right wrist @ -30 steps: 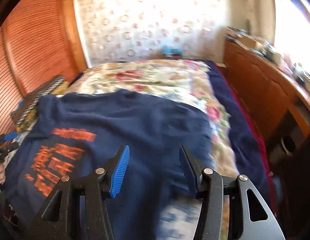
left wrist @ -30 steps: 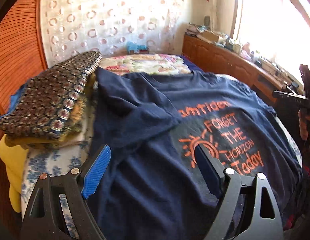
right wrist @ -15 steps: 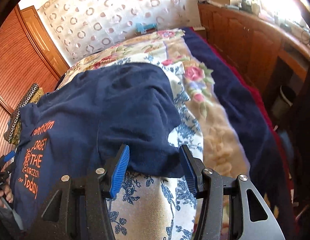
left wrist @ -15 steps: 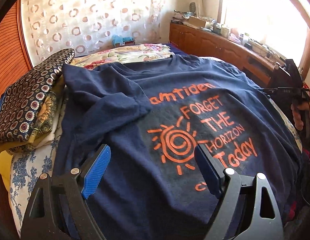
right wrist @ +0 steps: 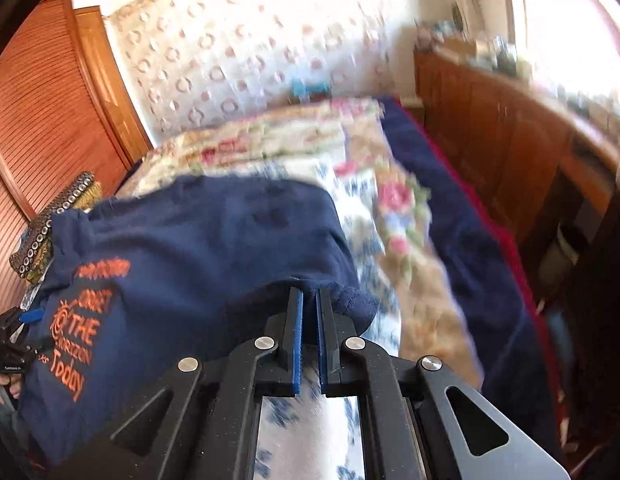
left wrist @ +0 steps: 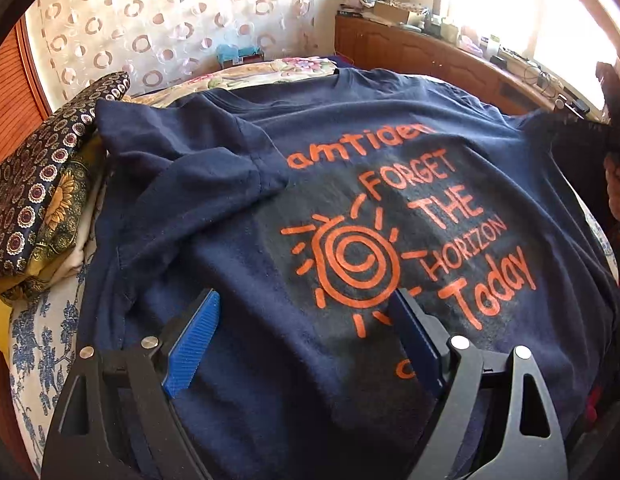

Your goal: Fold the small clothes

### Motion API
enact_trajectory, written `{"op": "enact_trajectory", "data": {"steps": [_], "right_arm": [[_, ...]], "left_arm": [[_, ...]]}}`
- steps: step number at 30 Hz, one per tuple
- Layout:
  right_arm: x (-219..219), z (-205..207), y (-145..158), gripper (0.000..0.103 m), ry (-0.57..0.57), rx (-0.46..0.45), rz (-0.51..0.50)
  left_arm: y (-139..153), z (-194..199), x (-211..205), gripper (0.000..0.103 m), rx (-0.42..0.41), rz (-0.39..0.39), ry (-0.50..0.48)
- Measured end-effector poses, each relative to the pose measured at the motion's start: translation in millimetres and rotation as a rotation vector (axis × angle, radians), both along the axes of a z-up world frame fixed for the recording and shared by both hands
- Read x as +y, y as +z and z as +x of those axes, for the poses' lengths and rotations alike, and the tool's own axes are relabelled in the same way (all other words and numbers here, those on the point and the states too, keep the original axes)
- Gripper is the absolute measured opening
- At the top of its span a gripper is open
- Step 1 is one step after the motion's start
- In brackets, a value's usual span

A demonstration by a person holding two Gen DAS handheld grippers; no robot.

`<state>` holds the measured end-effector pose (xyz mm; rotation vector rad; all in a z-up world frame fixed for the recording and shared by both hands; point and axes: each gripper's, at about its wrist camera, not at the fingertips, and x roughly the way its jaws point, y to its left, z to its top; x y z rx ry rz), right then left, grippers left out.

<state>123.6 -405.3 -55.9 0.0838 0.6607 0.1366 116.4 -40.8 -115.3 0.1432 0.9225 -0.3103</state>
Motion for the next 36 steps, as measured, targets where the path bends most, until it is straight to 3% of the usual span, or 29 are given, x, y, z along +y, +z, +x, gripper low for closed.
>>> {"op": "enact_trajectory", "data": {"steps": [6, 11, 14, 16, 18, 19, 22, 28, 36], "right_arm": [[66.5, -13.3, 20.7, 0.005, 0.174, -0.106, -0.061], [107.1, -26.5, -10.3, 0.005, 0.314, -0.060, -0.052], [109.4, -27.8, -33.9, 0.005, 0.321, -0.002, -0.060], [103.8, -26.0, -40.5, 0.006, 0.311, 0.028, -0.059], [97.0, -22.4, -41.9, 0.016, 0.295, 0.041, -0.064], [93.0, -21.9, -37.3, 0.027, 0.284, 0.040, -0.062], [82.9, -30.6, -24.0, 0.041, 0.248, 0.008, -0.051], [37.8, -31.3, -21.1, 0.044, 0.089, -0.005, -0.052], [20.6, 12.1, -59.2, 0.044, 0.034, 0.142, -0.036]], "left_arm": [[-1.9, 2.1, 0.3, 0.091, 0.005, -0.001, 0.006], [-2.1, 2.6, 0.3, 0.092, 0.007, -0.002, 0.006], [-2.5, 2.8, 0.1, 0.092, 0.007, -0.002, 0.006], [-2.5, 2.9, 0.2, 0.092, 0.007, -0.002, 0.006], [-2.4, 2.8, 0.4, 0.092, 0.007, -0.001, 0.006], [-2.3, 3.2, 0.3, 0.092, 0.007, -0.002, 0.006], [-2.7, 3.7, 0.3, 0.092, 0.007, 0.000, 0.005], [12.1, -2.0, 3.4, 0.092, -0.045, -0.034, 0.009], [53.1, -18.7, 9.9, 0.092, -0.168, -0.106, 0.034]]}}
